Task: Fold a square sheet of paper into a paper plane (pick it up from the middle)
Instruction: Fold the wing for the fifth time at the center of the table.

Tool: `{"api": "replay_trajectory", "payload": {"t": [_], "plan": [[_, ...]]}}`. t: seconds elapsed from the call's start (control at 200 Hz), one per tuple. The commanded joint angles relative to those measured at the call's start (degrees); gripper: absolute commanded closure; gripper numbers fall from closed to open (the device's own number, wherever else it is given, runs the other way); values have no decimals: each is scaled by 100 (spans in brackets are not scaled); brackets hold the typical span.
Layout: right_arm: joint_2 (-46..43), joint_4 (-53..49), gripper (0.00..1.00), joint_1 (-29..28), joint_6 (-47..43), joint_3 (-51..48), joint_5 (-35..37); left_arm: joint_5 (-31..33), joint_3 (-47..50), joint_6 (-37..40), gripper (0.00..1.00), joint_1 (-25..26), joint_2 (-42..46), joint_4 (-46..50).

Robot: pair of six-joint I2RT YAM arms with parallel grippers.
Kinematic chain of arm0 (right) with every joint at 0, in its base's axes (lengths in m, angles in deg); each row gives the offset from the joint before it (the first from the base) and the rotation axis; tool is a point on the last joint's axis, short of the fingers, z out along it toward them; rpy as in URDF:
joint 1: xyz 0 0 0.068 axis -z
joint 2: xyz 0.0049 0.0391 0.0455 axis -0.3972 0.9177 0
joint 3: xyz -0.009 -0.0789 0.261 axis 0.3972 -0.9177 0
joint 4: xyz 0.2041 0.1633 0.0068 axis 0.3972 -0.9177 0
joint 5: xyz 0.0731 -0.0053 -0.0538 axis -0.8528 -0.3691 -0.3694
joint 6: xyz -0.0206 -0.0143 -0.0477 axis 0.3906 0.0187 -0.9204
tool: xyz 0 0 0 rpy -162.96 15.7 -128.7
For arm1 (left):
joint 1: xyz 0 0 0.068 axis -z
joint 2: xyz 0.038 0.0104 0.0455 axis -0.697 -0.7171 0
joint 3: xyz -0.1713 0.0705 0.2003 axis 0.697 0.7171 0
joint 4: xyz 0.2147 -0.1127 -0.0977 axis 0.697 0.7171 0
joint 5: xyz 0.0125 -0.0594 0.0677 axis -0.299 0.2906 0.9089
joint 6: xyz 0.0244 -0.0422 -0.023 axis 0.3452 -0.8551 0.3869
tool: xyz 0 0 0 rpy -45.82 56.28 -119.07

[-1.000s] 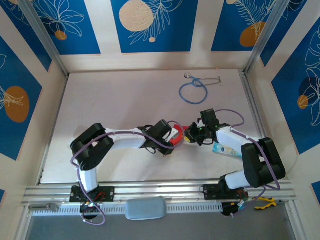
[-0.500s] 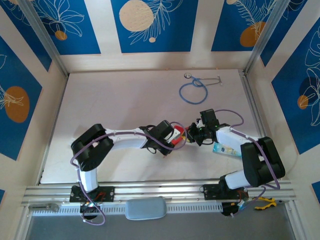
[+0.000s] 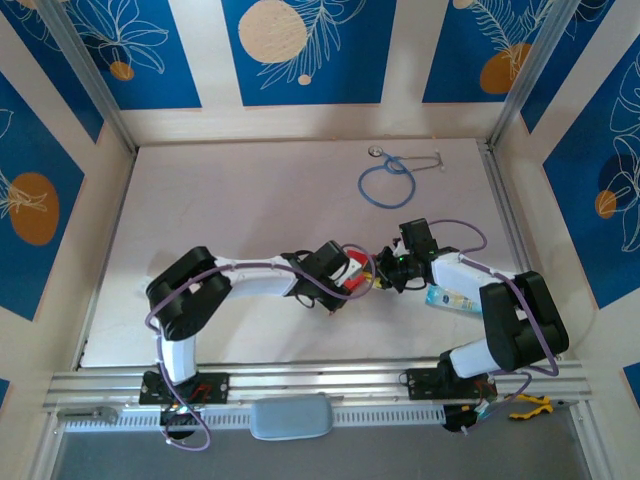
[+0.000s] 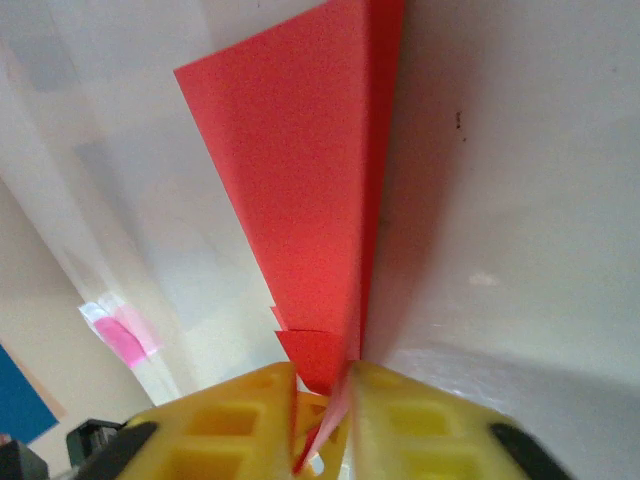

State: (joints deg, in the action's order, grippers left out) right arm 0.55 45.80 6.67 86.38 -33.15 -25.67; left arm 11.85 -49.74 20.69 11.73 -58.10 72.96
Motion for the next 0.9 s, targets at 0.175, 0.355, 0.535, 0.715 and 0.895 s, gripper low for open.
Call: {"api": "replay_trajectory", "payload": {"t": [0.175,0.355,0.535,0.715,0.895], "plan": [[-848,-441,59,234,-338,-174,382,-712,84,-454,100,-88,-354,-145],[-1705,500,59,181,-606,-942,655,-1274,246,-851,100,-267,-398,-653],[-2186,862,72,159,-934,-1291,254,-1748,416,-1201,100,-418,-450,-1169],[-1843,1397,81,85,-1045,-1421,-416,-1924,656,-1535,100,-551,-469,-1625],[-1382,1745,85,-47,-1146,-1374,-614,-1965,1098,-1832,100,-630,-367,-2313]]}}
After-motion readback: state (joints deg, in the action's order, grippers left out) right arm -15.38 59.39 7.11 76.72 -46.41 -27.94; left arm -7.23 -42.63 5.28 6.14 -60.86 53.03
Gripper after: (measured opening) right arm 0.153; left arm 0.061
